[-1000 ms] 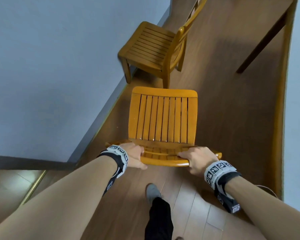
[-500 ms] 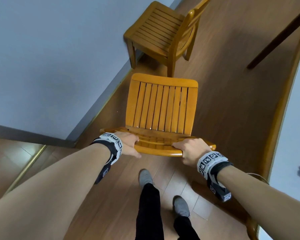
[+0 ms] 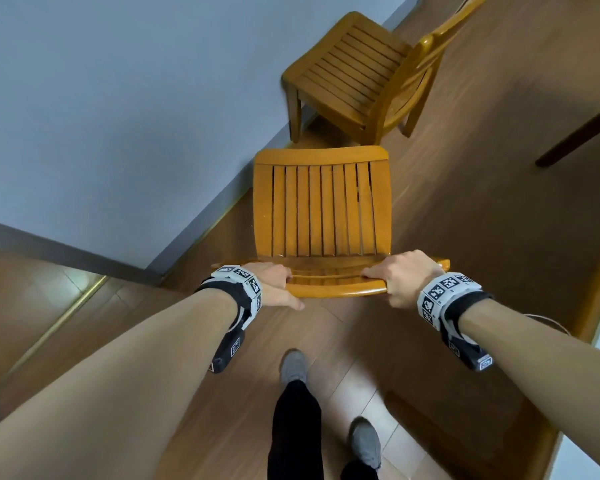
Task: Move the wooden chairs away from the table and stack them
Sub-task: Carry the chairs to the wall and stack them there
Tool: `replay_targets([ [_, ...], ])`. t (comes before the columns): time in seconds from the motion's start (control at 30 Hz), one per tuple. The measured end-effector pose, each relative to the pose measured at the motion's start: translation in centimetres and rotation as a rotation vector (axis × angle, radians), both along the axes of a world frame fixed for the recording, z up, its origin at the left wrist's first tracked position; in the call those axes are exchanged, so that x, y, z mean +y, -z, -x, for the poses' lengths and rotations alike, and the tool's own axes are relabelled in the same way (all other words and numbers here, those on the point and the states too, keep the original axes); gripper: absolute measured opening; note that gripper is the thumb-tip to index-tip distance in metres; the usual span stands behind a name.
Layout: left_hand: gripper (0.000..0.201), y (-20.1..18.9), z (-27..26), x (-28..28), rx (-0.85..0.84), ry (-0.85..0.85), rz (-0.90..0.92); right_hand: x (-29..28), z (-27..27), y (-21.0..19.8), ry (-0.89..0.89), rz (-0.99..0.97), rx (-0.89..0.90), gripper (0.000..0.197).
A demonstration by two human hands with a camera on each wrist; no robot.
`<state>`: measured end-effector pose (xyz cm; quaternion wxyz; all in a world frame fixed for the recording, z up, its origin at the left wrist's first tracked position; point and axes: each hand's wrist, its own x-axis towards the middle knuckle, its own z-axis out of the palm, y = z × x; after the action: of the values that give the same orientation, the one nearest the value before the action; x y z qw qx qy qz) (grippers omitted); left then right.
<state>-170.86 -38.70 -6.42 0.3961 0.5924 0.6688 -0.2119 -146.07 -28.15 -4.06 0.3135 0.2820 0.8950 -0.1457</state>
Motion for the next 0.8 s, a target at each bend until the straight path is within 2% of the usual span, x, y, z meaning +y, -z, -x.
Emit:
replay_targets([
  [0.27,0.064,0.9,0.6,5.3,0.017,-0.155,-0.040,11.1,4.4,-0.6,-0.135,-0.029,0.009,0.040],
  [0.37,0.052,0.4,0.3,8.4,0.033,-0.141,-0.083,14.8,4.7,-0.1,-0.162,-0.058,-0.009,0.038],
  [0.57,0.043,-0.2,-2.1,13.1,0.026,-0.171,-0.093,20.9,3.8,0.3,-0.187,-0.073,0.011,0.037],
  [0.67,0.045,0.0,-2.8,14.7,0.012,-0.203,-0.089,23.4,3.9,0.6,-0.244,-0.095,0.042,0.033],
  [0.8,0.063,-0.3,-4.1,17.0,0.006,-0.238,-0.089,26.9,3.9,1.1,-0.324,-0.089,0.028,0.032],
])
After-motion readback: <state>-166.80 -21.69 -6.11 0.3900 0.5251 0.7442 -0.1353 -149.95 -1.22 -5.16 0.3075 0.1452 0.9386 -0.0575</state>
